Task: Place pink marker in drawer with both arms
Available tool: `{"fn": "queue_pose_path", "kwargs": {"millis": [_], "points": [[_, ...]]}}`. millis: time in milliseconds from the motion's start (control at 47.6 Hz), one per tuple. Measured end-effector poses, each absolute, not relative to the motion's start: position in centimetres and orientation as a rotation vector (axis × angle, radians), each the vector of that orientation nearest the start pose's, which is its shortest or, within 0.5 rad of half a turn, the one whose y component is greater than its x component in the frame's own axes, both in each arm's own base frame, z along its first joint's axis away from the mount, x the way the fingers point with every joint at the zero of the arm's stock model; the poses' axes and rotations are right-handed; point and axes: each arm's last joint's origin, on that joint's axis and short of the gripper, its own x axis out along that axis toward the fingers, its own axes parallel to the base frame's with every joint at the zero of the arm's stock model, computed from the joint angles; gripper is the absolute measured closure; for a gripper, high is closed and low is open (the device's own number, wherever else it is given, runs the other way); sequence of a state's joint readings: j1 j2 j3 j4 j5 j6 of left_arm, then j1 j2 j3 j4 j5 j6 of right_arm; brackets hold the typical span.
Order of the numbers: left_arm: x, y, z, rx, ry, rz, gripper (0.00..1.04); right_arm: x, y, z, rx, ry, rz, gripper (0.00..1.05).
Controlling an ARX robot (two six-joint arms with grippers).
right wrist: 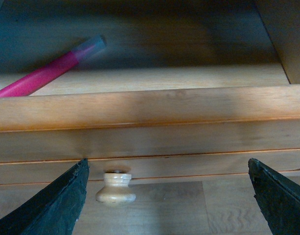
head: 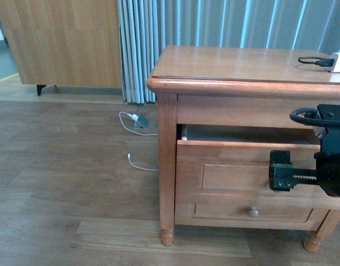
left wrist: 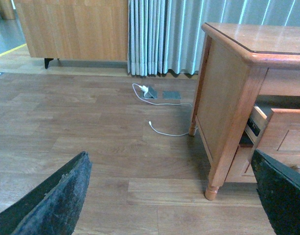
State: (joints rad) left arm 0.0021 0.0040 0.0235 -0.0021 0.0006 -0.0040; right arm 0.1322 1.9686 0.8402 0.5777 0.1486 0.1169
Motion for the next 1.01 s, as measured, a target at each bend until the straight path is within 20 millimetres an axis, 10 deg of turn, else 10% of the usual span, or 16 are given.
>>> {"fn": "queue_pose_path", "kwargs": {"millis": [420,1008], "points": [[9.6,0.0,17.1,-0.004,-0.017,0.002,0.06,40.9,4.7,8.9,0.040,0.425,-0.085,0.08],[9.6,0.0,17.1,-0.004,-0.017,0.002,0.06,41.4,4.8,8.8,0.014,0.411,-0.043,0.08]]}}
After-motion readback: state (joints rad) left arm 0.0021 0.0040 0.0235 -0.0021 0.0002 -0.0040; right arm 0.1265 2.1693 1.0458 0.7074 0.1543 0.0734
